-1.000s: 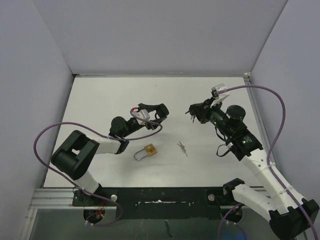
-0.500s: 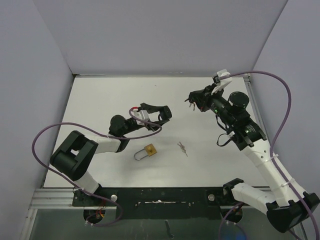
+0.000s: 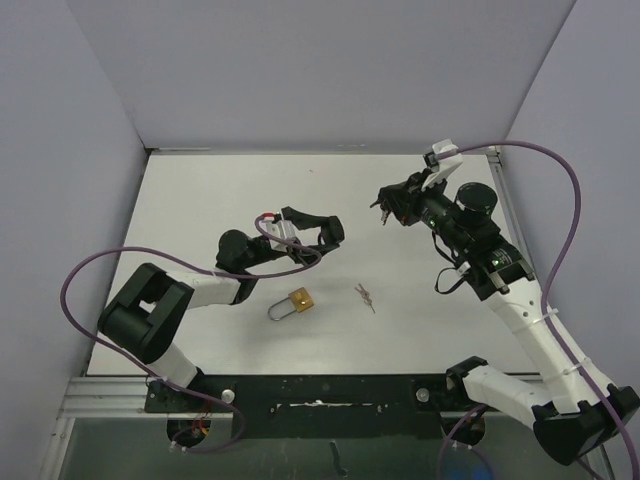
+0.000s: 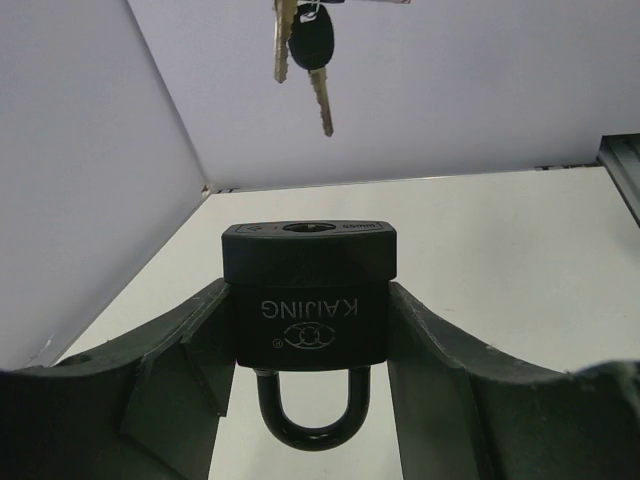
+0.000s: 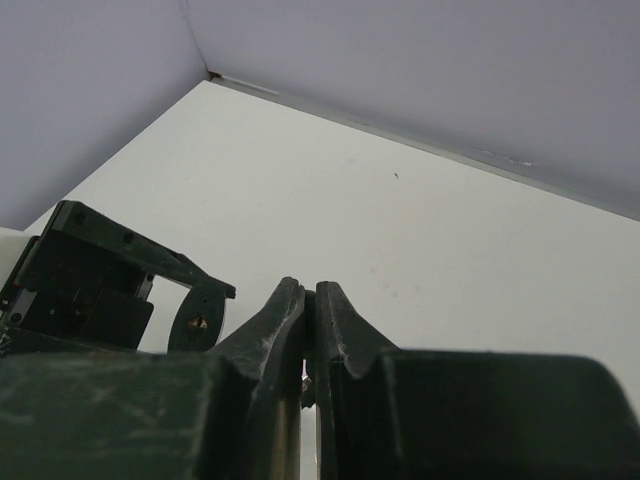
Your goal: Unlock with the key
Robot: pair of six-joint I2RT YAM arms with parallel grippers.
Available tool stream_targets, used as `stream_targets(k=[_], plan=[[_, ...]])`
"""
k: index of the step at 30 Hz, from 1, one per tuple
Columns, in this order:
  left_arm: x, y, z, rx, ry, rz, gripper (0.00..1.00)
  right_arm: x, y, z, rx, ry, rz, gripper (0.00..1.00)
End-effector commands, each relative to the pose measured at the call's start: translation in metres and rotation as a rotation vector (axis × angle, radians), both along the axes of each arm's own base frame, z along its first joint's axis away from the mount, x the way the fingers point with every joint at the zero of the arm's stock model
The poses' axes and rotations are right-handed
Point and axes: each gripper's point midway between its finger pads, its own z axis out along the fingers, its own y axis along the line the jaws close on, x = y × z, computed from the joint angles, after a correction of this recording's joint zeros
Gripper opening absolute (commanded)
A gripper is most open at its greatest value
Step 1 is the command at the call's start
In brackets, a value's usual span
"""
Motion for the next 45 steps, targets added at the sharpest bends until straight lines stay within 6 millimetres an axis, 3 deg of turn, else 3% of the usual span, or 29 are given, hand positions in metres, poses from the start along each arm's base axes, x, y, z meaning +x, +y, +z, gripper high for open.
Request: stream_targets(k=[1, 6, 12, 17, 24, 37, 45], plan=[[-0.018, -0.002, 0.055, -0.074, -0.252, -0.085, 0.00, -0.005, 0.001, 0.015, 0.024, -0.065, 0.011, 0.00], [-0.018, -0.006, 0.047, -0.026, -0.383, -0.090, 0.00, -0.008, 0.005, 0.004, 0.024, -0.042, 0.028, 0.00], [0.005, -0.002, 0.042, 0.007, -0.546, 0.053, 0.00, -0.008, 0.002, 0.002, 0.017, -0.040, 0.012, 0.00], [0.028, 0.003, 0.047, 0.002, -0.566, 0.174, 0.00, -0.008, 0.004, 0.006, 0.025, -0.049, 0.023, 0.00], [0.041, 0.002, 0.051, -0.037, -0.468, 0.201, 0.00, -0.009, 0.014, 0.008, 0.040, -0.044, 0.058, 0.00], [0.025, -0.003, 0.051, -0.059, -0.409, 0.161, 0.00, -0.008, 0.051, -0.001, 0.047, -0.113, 0.090, 0.00], [0.021, -0.001, 0.054, -0.065, -0.408, 0.159, 0.00, -0.007, 0.052, 0.000, 0.011, -0.205, 0.023, 0.00]])
